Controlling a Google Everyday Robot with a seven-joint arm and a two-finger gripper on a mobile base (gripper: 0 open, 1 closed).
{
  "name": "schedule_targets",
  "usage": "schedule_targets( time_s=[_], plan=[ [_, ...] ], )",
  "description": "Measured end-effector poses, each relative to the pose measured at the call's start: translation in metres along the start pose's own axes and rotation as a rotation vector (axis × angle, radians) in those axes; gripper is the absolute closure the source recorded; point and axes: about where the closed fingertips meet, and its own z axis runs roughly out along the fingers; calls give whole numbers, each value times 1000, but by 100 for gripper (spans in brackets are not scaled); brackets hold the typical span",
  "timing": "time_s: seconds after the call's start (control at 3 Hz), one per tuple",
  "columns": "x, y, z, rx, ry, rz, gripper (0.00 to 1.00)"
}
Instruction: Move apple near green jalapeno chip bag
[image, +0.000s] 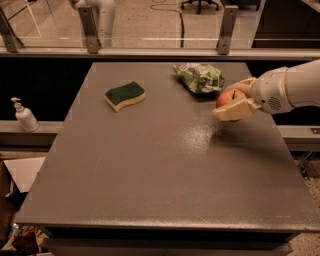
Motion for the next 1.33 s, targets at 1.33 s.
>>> schedule_targets(
  time_s=[1.33],
  plan=[
    [7,-76,55,152,-47,110,84]
  ],
)
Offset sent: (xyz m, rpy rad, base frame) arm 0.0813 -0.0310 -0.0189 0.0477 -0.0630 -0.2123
